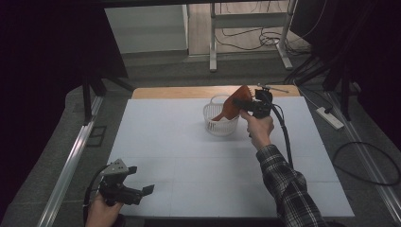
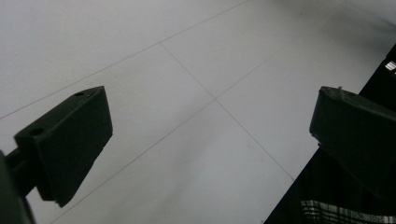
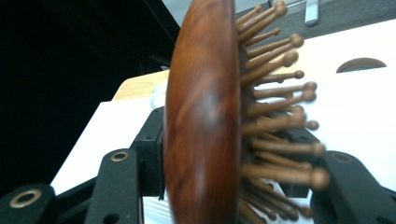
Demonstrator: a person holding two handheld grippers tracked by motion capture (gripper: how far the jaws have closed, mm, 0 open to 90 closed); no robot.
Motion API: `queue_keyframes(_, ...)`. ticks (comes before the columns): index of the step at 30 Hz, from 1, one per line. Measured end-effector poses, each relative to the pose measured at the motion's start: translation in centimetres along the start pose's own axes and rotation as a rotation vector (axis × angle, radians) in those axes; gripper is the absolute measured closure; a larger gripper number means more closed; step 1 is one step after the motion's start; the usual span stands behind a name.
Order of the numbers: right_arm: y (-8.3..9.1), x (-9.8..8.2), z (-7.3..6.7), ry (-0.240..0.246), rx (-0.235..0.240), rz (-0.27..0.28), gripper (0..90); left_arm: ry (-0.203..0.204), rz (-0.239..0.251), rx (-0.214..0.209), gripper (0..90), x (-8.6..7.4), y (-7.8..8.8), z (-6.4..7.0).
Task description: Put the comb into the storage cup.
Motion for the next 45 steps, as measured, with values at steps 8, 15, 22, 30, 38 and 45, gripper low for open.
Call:
queue_keyframes(8,0.0,-0.3,0.7,-0.002,-0.023,-0.005,41.9,0.000,-0.002,0.000,0.2,0.0,0.0,0.0)
queue_keyframes(15,-0.2,-0.5,1.1,0.007,-0.051,-0.031,35.9,0.000,-0.003,0.000,0.3,0.0,0.0,0.0)
queue_keyframes(22,-0.2,-0.6,1.0,0.033,-0.054,-0.036,30.1,-0.001,-0.005,0.002,0.3,0.0,-0.1,0.0)
queue_keyframes(30,-0.3,-0.8,0.8,0.077,-0.057,-0.052,23.3,0.000,-0.005,0.002,0.3,0.0,-0.1,0.0)
queue_keyframes(38,0.0,-0.7,0.7,0.130,-0.060,-0.063,19.1,0.004,-0.002,0.001,0.3,0.0,0.0,0.0)
queue_keyframes(45,0.5,-0.6,0.6,0.179,-0.061,-0.072,17.0,0.005,-0.002,0.001,0.3,0.0,-0.1,0.0)
Point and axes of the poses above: each handheld gripper's, and its own axes: y roughly backward along the jaws, x roughly out of its top, z roughly to its right, the point moved 2 cm from there along -y, roughly forward along the jaws, and after that the axes turned 7 degrees about -x, right-handed, at the moved point
